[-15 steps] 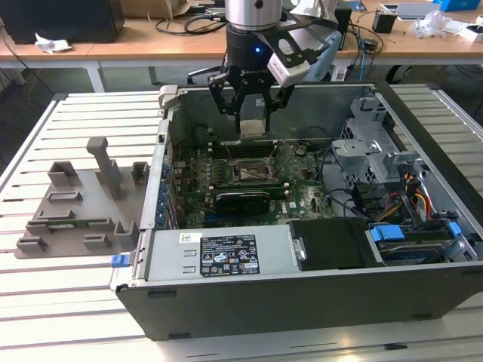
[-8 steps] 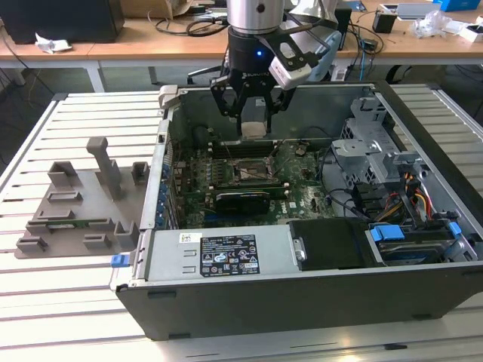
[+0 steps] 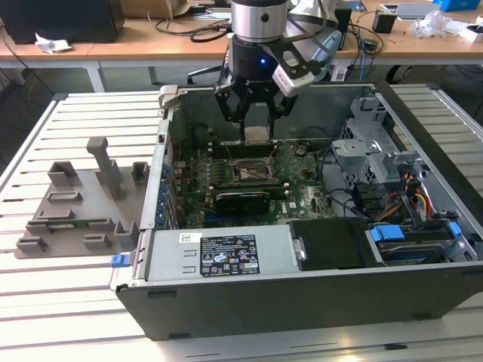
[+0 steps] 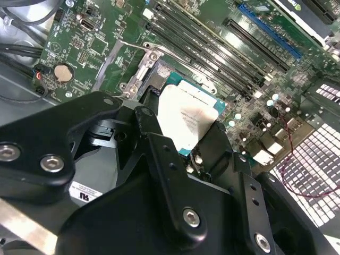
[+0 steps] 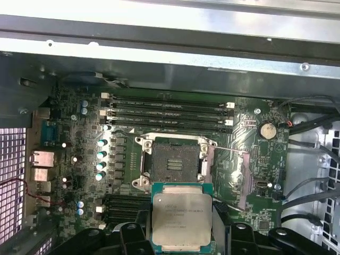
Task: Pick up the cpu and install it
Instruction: 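Pick up the cpu and move it towards the insertion slot, then place the cpu into insertion slot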
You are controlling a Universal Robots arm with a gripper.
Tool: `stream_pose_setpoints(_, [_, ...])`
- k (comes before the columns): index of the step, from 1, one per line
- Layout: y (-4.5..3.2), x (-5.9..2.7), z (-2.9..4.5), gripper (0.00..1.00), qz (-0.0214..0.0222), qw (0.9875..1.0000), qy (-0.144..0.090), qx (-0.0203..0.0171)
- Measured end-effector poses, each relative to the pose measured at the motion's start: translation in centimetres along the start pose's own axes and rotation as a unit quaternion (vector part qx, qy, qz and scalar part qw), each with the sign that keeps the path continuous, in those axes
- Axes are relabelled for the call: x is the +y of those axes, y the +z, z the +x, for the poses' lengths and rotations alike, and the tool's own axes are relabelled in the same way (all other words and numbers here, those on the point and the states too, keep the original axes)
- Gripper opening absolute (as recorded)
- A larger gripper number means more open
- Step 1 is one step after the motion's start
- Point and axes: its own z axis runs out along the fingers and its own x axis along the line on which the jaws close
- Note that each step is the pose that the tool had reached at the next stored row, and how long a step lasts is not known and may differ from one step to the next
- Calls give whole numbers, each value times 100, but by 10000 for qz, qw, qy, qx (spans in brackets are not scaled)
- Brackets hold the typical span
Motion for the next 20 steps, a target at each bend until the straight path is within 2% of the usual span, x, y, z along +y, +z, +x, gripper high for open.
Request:
stream_pose_setpoints(5, [87,5,2,55,1,10000,0,0])
stream_pose_setpoints(12, [91,5,2,55,5,10000,37,1])
stream_pose_setpoints(13, [91,5,2,55,28,9992,394,12])
stream_pose_setpoints(14, [92,5,2,55,43,9983,575,18])
stream_pose_setpoints(15, [92,5,3,55,49,9967,806,25])
stream_pose_setpoints(17, [92,5,2,55,52,9958,917,28])
stream_pose_setpoints(20, [93,5,2,55,58,9930,1176,36])
